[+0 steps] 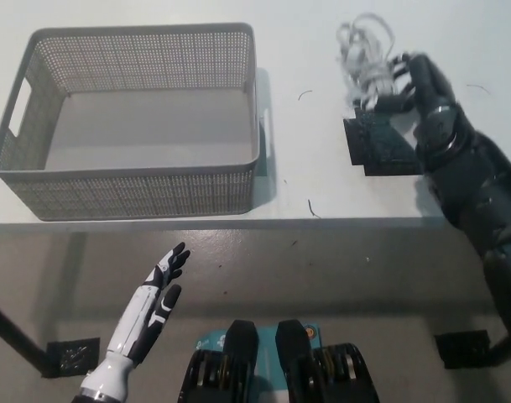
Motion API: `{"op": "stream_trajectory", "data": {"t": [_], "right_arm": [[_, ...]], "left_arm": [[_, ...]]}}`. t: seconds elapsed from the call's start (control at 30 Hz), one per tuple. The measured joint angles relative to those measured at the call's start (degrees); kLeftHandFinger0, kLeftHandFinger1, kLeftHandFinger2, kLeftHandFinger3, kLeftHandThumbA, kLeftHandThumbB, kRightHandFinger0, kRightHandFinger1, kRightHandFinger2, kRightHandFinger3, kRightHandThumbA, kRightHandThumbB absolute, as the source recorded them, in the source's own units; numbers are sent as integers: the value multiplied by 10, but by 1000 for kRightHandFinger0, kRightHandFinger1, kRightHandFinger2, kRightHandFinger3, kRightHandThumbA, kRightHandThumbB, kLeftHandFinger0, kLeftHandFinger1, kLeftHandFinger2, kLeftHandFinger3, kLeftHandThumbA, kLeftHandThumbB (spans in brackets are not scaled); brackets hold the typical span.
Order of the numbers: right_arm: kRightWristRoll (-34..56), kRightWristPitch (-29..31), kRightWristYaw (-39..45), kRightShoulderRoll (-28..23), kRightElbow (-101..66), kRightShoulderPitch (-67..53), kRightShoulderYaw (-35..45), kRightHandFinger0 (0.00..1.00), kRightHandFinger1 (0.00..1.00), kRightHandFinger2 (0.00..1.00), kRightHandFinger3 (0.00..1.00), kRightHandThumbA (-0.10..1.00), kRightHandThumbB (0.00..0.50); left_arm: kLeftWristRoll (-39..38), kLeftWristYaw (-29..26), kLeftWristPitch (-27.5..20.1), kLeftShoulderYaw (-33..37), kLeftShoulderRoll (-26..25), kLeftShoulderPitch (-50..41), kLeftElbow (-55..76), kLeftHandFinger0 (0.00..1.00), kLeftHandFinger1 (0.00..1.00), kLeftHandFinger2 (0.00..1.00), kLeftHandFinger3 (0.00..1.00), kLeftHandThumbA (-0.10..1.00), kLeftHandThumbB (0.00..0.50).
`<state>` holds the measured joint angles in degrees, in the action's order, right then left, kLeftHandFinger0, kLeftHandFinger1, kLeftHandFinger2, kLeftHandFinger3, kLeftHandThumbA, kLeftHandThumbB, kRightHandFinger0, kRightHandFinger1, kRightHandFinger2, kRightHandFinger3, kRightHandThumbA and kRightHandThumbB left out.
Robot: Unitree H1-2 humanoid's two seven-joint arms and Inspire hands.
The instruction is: Use the right hand to pick up a power strip and put it into a container on the left side
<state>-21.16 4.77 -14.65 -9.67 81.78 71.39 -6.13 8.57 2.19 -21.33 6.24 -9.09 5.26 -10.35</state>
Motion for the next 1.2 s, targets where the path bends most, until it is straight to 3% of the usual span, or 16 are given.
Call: {"op": "stream_trajectory", "data": {"t": [0.23,0.3,0.47,0.5,0.53,0.8,0.83,0.93,1.03,1.1,1.17,1.2], "right_arm": [[18,10,-10,0,-1,46,28,0,115,510,487,-100,150],[22,12,-14,0,-1,61,32,0,61,485,517,-100,129],[28,12,-20,1,-3,90,40,0,101,610,693,-66,131],[29,12,-21,1,-3,95,40,0,70,538,662,-67,136],[29,12,-22,2,-5,101,40,0,72,530,648,-76,129],[29,13,-27,27,-7,138,38,0,78,541,699,-100,138],[28,13,-28,39,-7,146,34,0,96,573,749,-100,145],[27,13,-29,65,-7,156,26,0,99,557,706,-100,157],[26,13,-29,95,-7,165,18,0,226,666,761,-100,144],[26,14,-29,115,-7,169,15,0,218,657,751,-100,144],[26,14,-29,138,-7,174,13,0,111,585,759,-100,172],[26,14,-29,153,-6,177,11,0,111,604,801,-100,172]], "left_arm": [[0,0,0,0,0,0,0,1000,1000,1000,1000,1000,78],[1,0,0,0,0,0,0,1000,1000,1000,1000,1000,79],[1,0,0,0,0,0,0,1000,989,1000,1000,1000,85],[1,0,0,0,0,0,0,1000,988,1000,1000,1000,77],[1,0,0,0,0,0,0,1000,988,1000,1000,1000,72],[1,0,0,0,0,-1,-1,1000,984,991,1000,1000,88],[1,0,0,0,0,-1,-3,1000,980,984,1000,1000,81],[1,0,0,1,0,-2,-4,1000,972,975,1000,1000,72],[1,2,0,2,0,-2,-7,1000,962,972,1000,1000,65],[2,3,0,3,0,-2,-8,1000,956,953,1000,1000,55],[3,4,0,4,0,-3,-8,1000,966,928,1000,1000,49],[3,5,0,4,0,-3,-8,1000,968,918,1000,1000,50]]}}
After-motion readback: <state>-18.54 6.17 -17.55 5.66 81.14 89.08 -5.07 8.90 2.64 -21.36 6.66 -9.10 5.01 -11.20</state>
